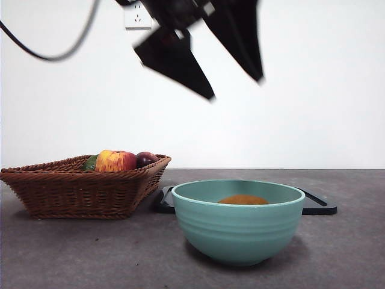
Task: Pick up the wifruite, put it on the bowl, pick up the plate, put it on desk
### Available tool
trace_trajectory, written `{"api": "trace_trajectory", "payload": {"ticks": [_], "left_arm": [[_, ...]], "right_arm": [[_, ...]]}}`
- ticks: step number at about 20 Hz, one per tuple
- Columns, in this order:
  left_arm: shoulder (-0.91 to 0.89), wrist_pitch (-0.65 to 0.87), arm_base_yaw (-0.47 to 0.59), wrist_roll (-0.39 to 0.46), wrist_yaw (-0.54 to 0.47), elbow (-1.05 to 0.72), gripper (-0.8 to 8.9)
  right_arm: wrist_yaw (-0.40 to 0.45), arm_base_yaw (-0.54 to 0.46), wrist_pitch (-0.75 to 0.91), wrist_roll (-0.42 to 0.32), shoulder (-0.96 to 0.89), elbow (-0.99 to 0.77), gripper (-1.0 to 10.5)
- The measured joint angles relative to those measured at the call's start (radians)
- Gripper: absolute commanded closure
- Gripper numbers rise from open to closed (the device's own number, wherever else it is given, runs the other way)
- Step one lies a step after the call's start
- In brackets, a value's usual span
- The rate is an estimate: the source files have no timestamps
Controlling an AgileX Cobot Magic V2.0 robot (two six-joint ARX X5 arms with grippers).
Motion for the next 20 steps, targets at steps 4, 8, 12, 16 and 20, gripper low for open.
{"api": "trace_trajectory", "payload": {"ticks": [4, 8, 12, 16, 20], "left_arm": [[-0.144, -0.015, 0.099, -0.015, 0.000, 0.000, 4.35], [-0.266, -0.094, 0.225, -0.021, 0.023, 0.000, 4.35], [-0.371, -0.155, 0.333, -0.021, 0.108, -0.024, 4.35], [-0.471, -0.160, 0.372, -0.020, 0.195, -0.162, 4.35], [-0.562, -0.174, 0.373, -0.021, 0.369, -0.328, 4.38]], "right_arm": [[0.000, 0.000, 0.000, 0.000, 0.000, 0.000, 5.3], [0.002, 0.000, 0.000, 0.000, 0.000, 0.000, 5.3], [0.006, 0.000, 0.000, 0.000, 0.000, 0.000, 5.3], [0.049, 0.000, 0.000, 0.000, 0.000, 0.000, 5.3], [0.050, 0.000, 0.000, 0.000, 0.000, 0.000, 5.3]]}}
